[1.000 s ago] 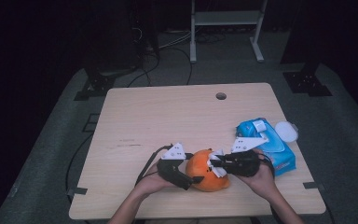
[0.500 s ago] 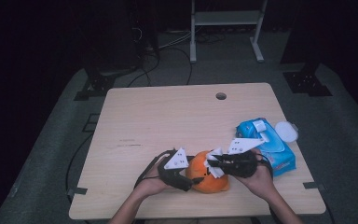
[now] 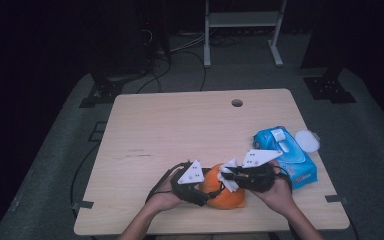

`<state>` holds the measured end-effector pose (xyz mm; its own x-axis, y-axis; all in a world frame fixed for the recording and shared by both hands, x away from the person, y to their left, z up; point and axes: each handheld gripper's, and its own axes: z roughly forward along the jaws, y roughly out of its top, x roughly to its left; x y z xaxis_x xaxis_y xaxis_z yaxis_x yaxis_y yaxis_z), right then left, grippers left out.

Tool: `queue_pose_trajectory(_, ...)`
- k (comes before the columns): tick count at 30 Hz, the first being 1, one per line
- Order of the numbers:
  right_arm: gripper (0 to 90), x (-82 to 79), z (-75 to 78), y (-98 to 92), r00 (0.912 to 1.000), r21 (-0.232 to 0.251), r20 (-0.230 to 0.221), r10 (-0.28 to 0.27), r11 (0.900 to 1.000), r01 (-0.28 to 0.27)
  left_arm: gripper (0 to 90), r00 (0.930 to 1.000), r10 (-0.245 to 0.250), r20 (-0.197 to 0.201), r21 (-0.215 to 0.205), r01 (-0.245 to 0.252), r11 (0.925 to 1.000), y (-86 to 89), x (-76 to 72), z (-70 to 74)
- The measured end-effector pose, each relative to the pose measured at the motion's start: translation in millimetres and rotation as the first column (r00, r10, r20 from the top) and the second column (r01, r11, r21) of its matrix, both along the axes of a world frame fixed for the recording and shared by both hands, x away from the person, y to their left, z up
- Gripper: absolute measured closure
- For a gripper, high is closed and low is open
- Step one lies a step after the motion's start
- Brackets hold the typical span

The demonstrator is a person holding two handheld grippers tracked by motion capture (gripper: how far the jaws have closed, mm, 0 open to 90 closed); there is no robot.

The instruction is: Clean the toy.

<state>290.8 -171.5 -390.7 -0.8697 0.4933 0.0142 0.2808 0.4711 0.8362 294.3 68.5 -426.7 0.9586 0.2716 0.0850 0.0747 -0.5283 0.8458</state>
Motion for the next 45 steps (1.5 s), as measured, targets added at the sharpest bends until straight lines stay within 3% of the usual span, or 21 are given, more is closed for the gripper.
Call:
queue_pose_trajectory(3,78.9,0.6,-3.6,-6.0,0.9994,0.021,-0.03,-0.018,1.0,0.018,15.3,0.9988,0.019,-0.045,-0.014,-0.019,0.9997,-4.1,2.1,3.9)
queue_pose_trajectory(4,78.9,-1.5,-3.5,-3.7,0.9996,0.02,-0.027,-0.009,1.0,0.009,12.3,0.999,0.019,-0.041,-0.017,-0.02,0.9997,-5.0,2.5,4.8)
queue_pose_trajectory(7,78.9,-6.2,-2.3,5.3,0.9988,0.031,-0.027,0.04,0.999,-0.039,15.6,0.9994,0.017,-0.032,-0.013,-0.018,0.9998,-4.1,1.5,3.4)
queue_pose_trajectory(11,78.9,-4.1,-4.4,4.0,0.9992,0.003,-0.021,0.033,0.999,-0.033,23.2,0.9987,0.027,-0.043,0.011,-0.026,0.9996,5.9,7.3,0.4)
queue_pose_trajectory(13,78.9,-1.0,-9.5,-1.3,0.9997,-0.022,-0.022,0.009,1.0,-0.009,24.2,0.9971,0.03,-0.07,0.007,-0.03,0.9995,12.4,11.7,-3.1)
queue_pose_trajectory(16,78.9,3.2,-15.4,-9.8,0.9988,-0.023,-0.047,-0.013,1.0,0.012,22.3,0.9935,0.036,-0.108,-0.008,-0.037,0.9993,16.4,14.2,-3.3)
queue_pose_trajectory(19,78.8,-0.1,-13.7,-4.7,0.9992,-0.023,-0.039,-0.007,1.0,0.006,12.4,0.9963,0.039,-0.077,-0.029,-0.041,0.9987,11.7,12.4,3.8)
queue_pose_trajectory(21,78.8,-3.2,-12.2,2.2,0.9989,-0.006,-0.039,0.026,1.0,-0.026,14.0,0.9971,0.031,-0.07,-0.037,-0.033,0.9987,8.8,10.1,6.6)
queue_pose_trajectory(23,78.8,-5.4,-10.9,7.1,0.9991,-0.026,-0.024,0.036,0.999,-0.036,20.4,0.9986,0.021,-0.048,-0.009,-0.021,0.9997,9.8,9.5,5.4)
queue_pose_trajectory(27,78.8,1.3,-13.4,-1.7,0.9989,-0.019,-0.042,0.019,1.0,-0.02,26.9,0.9971,0.026,-0.072,-0.018,-0.027,0.9995,18.8,15.3,-0.1)
queue_pose_trajectory(31,78.8,9.7,-20.9,-15.2,0.9955,0.001,-0.092,-0.02,1.0,0.02,28.0,0.9936,0.029,-0.109,-0.034,-0.033,0.9989,29.2,21.3,-5.4)
queue_pose_trajectory(34,78.8,9.6,-20.2,-14.5,0.9954,0.003,-0.093,-0.023,1.0,0.023,23.2,0.9903,0.036,-0.134,-0.042,-0.042,0.9982,30.1,22.8,-2.5)
queue_pose_trajectory(37,78.7,4.7,-17.9,-6.2,0.9977,-0.011,-0.067,-0.01,1.0,0.009,18.9,0.9941,0.019,-0.107,-0.064,-0.026,0.9976,26.5,19.5,3.0)
queue_pose_trajectory(41,78.8,2.5,-15.6,-4.3,0.9978,-0.008,-0.065,0.011,1.0,-0.011,26.2,0.9941,0.014,-0.108,-0.035,-0.018,0.9992,27.6,20.0,0.6)
queue_pose_trajectory(45,78.7,7.9,-20.6,-11.2,0.9962,-0.006,-0.087,-0.003,1.0,0.002,28.7,0.9871,0.046,-0.153,-0.057,-0.055,0.9969,37.8,28.5,-6.3)
